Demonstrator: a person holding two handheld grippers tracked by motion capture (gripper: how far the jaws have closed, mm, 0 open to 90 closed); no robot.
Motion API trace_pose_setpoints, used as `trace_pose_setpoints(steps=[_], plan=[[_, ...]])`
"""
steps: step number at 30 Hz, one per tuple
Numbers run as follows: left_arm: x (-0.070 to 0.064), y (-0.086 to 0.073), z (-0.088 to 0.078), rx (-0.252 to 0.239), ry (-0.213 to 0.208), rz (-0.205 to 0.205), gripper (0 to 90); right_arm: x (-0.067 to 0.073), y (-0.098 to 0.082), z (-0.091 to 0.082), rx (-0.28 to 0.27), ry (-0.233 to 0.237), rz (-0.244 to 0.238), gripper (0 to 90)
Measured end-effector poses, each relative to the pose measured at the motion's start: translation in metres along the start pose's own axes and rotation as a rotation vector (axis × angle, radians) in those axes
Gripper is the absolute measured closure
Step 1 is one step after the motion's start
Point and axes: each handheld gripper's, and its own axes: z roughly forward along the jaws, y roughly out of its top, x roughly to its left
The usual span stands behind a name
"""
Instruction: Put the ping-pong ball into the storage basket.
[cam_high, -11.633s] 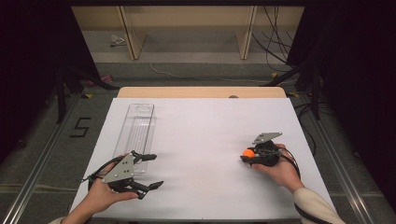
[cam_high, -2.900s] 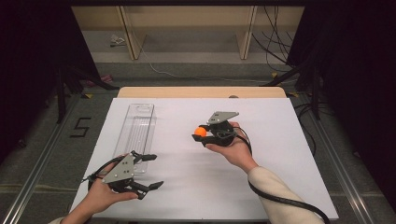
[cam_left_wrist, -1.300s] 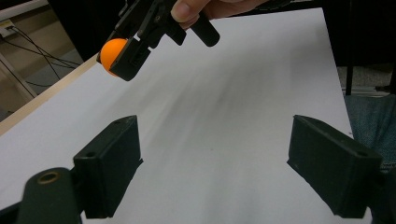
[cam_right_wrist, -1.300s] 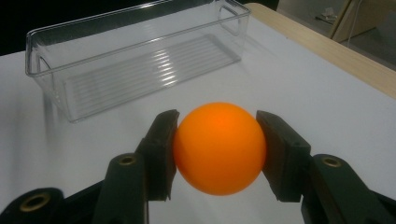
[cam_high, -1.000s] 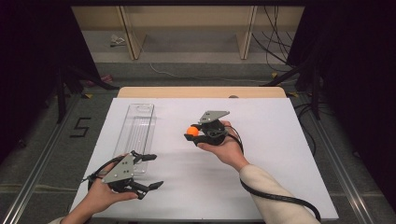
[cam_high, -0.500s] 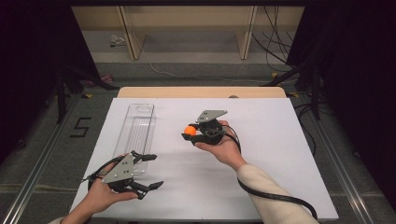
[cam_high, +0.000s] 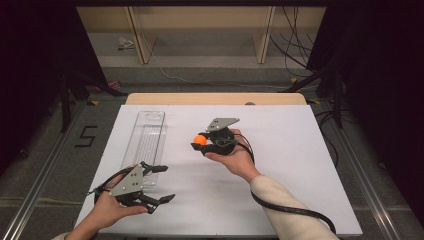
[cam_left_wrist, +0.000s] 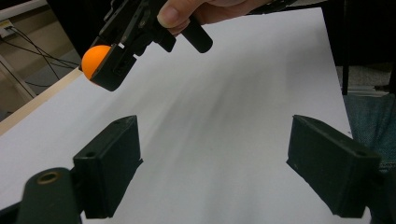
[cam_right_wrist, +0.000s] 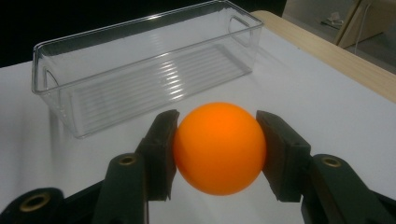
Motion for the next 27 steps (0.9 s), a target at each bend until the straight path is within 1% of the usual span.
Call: trace_pose_setpoints(steps=[27], plan=[[-0.0002, 0.0, 0.0002, 0.0, -0.002, 0.002, 16.9, 0.0037, 0.0081, 0.01, 0.0, 0.006, -0.005, 51.5]])
